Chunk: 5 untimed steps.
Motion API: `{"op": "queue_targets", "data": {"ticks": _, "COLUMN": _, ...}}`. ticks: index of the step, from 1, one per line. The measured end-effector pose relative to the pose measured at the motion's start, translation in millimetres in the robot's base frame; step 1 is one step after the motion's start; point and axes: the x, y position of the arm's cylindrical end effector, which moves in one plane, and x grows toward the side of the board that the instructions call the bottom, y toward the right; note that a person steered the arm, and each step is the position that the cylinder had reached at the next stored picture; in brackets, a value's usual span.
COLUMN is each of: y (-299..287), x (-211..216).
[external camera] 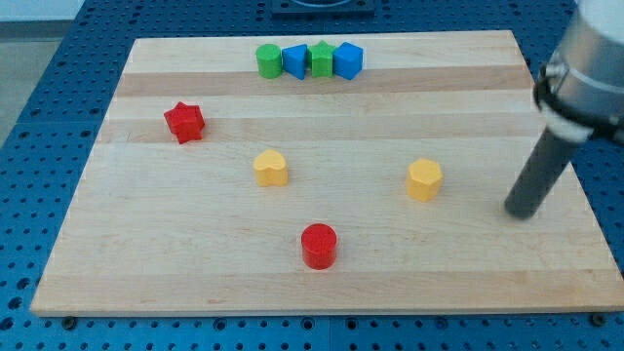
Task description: Move the red circle towards the left side of the yellow hexagon
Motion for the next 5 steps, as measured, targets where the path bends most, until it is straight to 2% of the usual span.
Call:
{"op": "queue_targets", "data": {"ticks": 1, "y": -48, "x": 36}}
{"op": "queue_targets", "data": {"ticks": 2, "y": -105, "x": 51}}
{"op": "queue_targets", "data": {"ticks": 5, "y": -205, "x": 56}}
